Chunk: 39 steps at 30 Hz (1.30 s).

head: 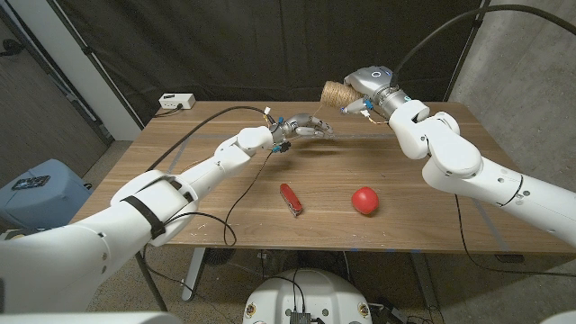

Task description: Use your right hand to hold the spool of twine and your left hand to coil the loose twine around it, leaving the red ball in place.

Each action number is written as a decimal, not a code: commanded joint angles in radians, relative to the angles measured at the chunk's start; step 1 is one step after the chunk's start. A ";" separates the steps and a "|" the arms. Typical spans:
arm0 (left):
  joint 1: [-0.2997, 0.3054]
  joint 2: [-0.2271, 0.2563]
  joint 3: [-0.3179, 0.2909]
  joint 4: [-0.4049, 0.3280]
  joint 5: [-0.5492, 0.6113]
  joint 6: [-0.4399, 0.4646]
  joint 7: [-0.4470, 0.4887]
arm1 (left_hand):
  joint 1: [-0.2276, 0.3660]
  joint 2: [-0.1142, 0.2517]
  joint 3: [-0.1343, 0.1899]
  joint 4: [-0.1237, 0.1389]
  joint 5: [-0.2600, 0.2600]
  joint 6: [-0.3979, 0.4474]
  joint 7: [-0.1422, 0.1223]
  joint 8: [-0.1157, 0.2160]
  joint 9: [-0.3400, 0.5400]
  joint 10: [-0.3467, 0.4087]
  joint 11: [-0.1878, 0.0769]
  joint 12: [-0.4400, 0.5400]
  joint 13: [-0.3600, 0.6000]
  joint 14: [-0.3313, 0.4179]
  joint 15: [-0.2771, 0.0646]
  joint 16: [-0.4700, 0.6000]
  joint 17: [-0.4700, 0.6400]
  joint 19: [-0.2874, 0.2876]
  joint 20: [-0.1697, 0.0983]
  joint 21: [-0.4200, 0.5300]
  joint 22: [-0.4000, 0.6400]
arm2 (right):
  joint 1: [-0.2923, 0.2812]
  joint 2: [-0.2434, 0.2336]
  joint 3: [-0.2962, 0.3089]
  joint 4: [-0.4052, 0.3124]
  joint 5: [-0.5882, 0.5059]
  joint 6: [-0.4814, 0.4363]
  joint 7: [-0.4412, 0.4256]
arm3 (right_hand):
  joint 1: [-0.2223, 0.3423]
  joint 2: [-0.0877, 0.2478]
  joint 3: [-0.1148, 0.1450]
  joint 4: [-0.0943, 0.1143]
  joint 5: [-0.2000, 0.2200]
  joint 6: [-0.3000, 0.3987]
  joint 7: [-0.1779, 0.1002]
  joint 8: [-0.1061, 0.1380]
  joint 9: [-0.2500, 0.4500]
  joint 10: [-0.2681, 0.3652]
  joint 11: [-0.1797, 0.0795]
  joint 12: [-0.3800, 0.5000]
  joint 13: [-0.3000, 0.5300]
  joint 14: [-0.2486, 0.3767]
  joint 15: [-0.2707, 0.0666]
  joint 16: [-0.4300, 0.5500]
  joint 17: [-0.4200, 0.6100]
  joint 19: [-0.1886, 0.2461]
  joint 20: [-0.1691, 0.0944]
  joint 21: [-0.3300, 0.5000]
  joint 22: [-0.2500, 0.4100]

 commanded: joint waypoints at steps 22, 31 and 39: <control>0.045 0.027 0.020 -0.137 0.012 0.049 0.026 | 0.010 0.019 -0.004 -0.003 0.013 0.050 -0.007 0.007 0.003 0.047 -0.007 0.014 0.014 0.046 -0.011 0.008 -0.001 0.025 -0.003 0.015 0.004 | 0.031 0.019 -0.009 0.008 -0.021 0.004 0.001 | 0.045 0.056 -0.005 0.007 0.004 0.070 -0.046 0.005 -0.008 0.067 -0.040 0.011 -0.001 0.025 -0.094 0.006 0.019 0.011 -0.012 0.004 0.002; 0.060 0.046 0.030 -0.200 0.017 0.076 0.032 | 0.010 0.022 -0.004 -0.002 0.014 0.051 -0.007 0.005 0.003 0.049 -0.008 0.013 0.016 0.050 -0.011 0.006 -0.002 0.024 -0.004 0.016 0.004 | 0.027 0.020 -0.008 -0.004 -0.026 -0.002 0.004 | 0.044 0.060 -0.009 0.009 0.004 0.075 -0.049 0.005 -0.009 0.074 -0.045 0.013 -0.001 0.029 -0.095 0.007 0.022 0.012 -0.012 0.004 0.002; 0.068 0.058 0.040 -0.240 0.022 0.091 0.038 | 0.011 0.023 -0.006 -0.003 0.016 0.052 -0.008 0.002 0.004 0.051 -0.008 0.012 0.018 0.052 -0.010 0.004 -0.001 0.023 -0.002 0.015 0.005 | 0.032 0.027 -0.010 -0.012 -0.031 -0.008 0.016 | 0.044 0.064 -0.010 0.009 0.005 0.077 -0.049 0.005 -0.010 0.077 -0.043 0.013 -0.001 0.033 -0.095 0.005 0.023 0.014 -0.013 0.005 0.002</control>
